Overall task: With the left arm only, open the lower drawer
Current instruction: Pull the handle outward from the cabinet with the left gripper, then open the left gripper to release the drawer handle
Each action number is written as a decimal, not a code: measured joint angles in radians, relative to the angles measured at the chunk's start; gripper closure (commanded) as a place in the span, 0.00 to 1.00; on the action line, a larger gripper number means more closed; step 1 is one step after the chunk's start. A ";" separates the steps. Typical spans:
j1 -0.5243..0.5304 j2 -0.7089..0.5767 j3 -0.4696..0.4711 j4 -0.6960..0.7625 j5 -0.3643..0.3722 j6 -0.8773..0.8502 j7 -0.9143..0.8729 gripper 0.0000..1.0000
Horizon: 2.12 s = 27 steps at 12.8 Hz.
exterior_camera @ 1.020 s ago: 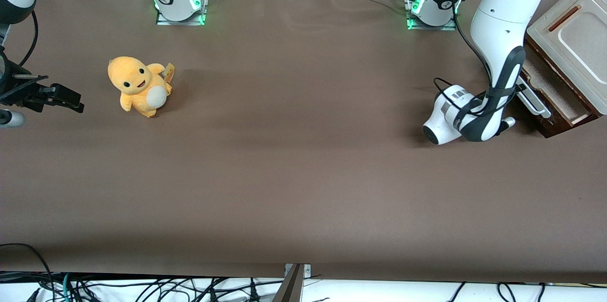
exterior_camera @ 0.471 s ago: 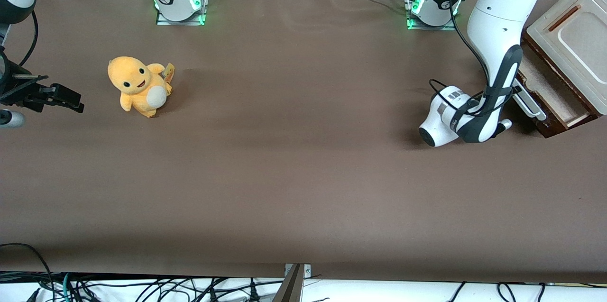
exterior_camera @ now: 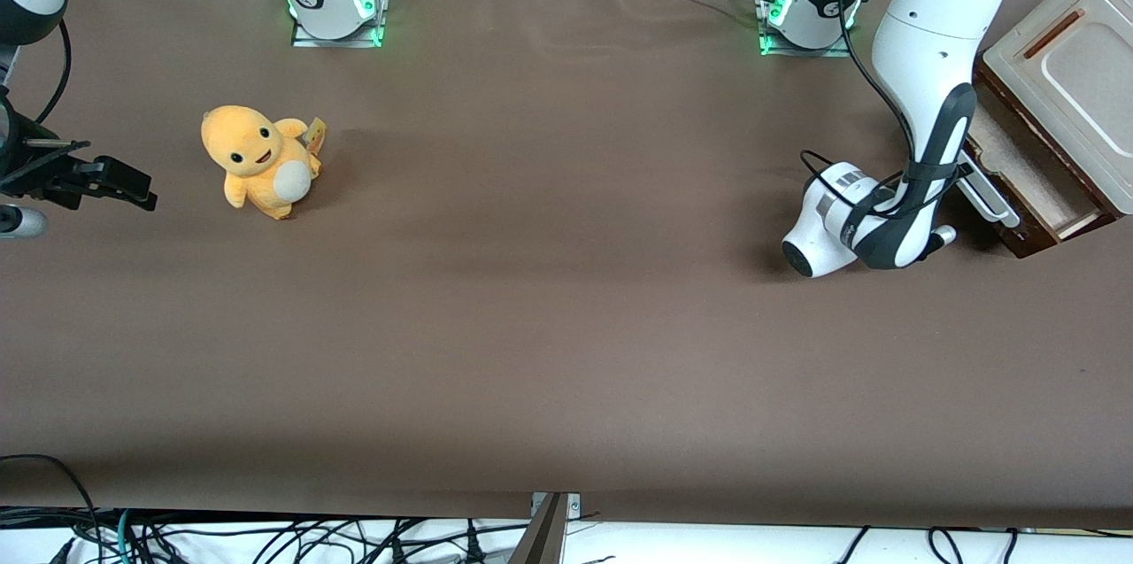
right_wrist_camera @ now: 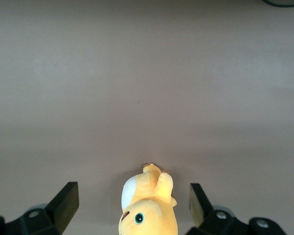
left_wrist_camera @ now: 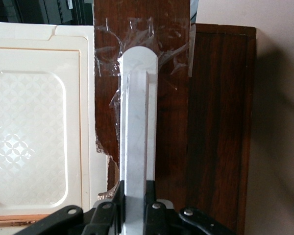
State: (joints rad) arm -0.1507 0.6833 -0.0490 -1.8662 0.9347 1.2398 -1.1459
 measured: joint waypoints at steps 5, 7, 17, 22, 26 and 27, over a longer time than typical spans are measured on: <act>-0.008 0.004 -0.001 0.009 -0.023 0.000 0.000 1.00; -0.009 0.007 -0.001 0.011 -0.024 0.000 0.000 1.00; -0.016 0.010 -0.002 0.015 -0.036 -0.001 0.007 0.00; -0.016 -0.008 -0.030 0.056 -0.083 -0.001 0.054 0.00; -0.018 -0.038 -0.090 0.117 -0.180 -0.001 0.079 0.00; -0.018 -0.040 -0.094 0.148 -0.214 -0.001 0.114 0.00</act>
State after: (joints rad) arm -0.1691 0.6434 -0.1434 -1.7181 0.7212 1.2388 -1.0319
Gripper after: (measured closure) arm 0.000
